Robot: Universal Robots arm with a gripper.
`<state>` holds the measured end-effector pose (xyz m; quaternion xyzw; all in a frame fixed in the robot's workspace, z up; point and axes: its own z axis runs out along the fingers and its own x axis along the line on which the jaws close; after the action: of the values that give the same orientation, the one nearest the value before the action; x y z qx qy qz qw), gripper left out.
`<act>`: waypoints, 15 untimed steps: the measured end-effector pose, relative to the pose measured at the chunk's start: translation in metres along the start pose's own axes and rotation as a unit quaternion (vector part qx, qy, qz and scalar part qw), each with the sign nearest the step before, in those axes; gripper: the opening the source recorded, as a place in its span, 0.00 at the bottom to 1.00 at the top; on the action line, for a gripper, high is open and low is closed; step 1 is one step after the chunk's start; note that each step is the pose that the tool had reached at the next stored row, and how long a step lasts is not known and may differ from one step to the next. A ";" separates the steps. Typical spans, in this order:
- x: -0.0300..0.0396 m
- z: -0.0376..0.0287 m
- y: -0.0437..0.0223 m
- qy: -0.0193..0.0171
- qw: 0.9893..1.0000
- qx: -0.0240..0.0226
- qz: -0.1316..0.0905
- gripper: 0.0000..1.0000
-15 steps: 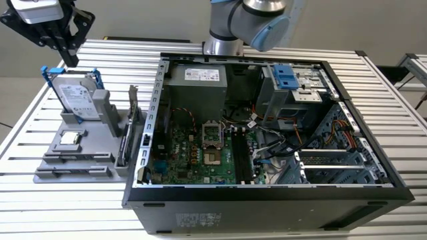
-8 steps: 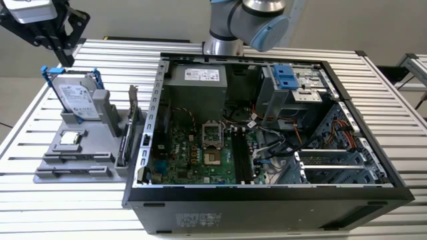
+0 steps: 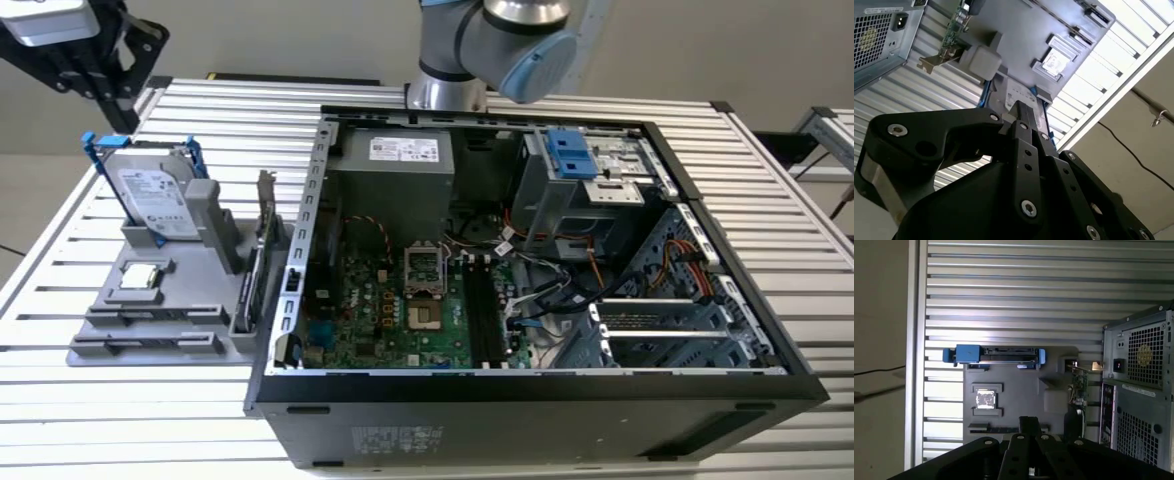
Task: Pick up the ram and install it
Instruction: 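Reach for the ram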
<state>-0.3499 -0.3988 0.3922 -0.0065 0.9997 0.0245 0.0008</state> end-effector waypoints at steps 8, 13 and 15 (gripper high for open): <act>0.0073 0.0000 0.0001 0.000 1.000 0.000 0.000 0.00; 0.0113 0.0001 0.0001 0.000 1.000 0.000 -0.001 0.00; 0.0125 0.0000 0.0001 0.000 1.000 0.000 -0.001 0.00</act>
<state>-0.3624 -0.3988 0.3922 -0.0073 0.9997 0.0245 0.0005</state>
